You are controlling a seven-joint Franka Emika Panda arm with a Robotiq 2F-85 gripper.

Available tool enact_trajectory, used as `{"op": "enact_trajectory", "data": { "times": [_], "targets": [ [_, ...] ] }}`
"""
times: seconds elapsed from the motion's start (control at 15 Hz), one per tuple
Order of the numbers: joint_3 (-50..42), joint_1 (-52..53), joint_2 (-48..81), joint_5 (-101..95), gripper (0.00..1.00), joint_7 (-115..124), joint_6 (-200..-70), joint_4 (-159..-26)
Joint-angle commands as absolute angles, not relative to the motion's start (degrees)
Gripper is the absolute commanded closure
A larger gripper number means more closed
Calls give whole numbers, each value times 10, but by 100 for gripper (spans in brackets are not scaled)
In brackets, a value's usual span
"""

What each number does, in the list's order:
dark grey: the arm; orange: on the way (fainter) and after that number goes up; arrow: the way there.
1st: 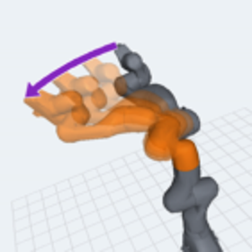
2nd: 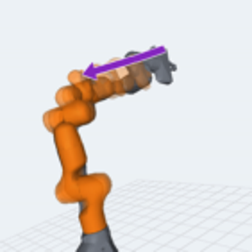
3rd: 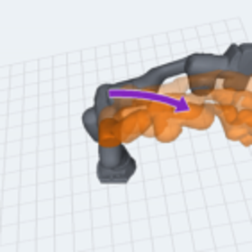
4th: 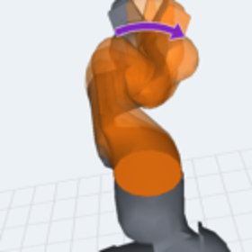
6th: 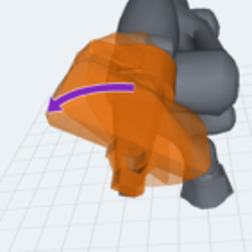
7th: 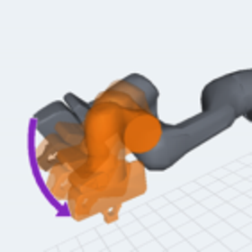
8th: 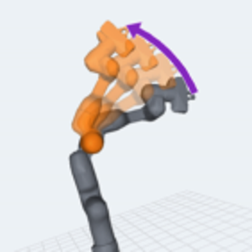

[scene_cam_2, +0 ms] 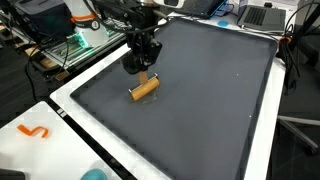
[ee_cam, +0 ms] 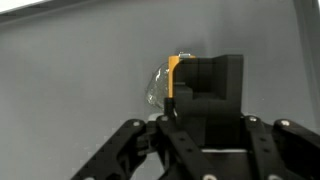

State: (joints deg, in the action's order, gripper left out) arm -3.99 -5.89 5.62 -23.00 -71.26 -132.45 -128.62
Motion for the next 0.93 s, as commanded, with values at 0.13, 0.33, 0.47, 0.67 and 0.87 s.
{"op": "enact_trajectory", "data": {
  "times": [0.13,0.33,0.47,0.67,0.87],
  "targets": [
    [-44,-67,106,-208,76,-731,-1395,-1288],
    [-43,-67,109,-202,76,-733,-1407,-1287],
    [-43,-67,109,-205,76,-732,-1413,-1286],
    [-43,-67,112,-205,76,-732,-1420,-1283],
    [-42,-66,118,-206,76,-732,-1425,-1279]
  ]
}}
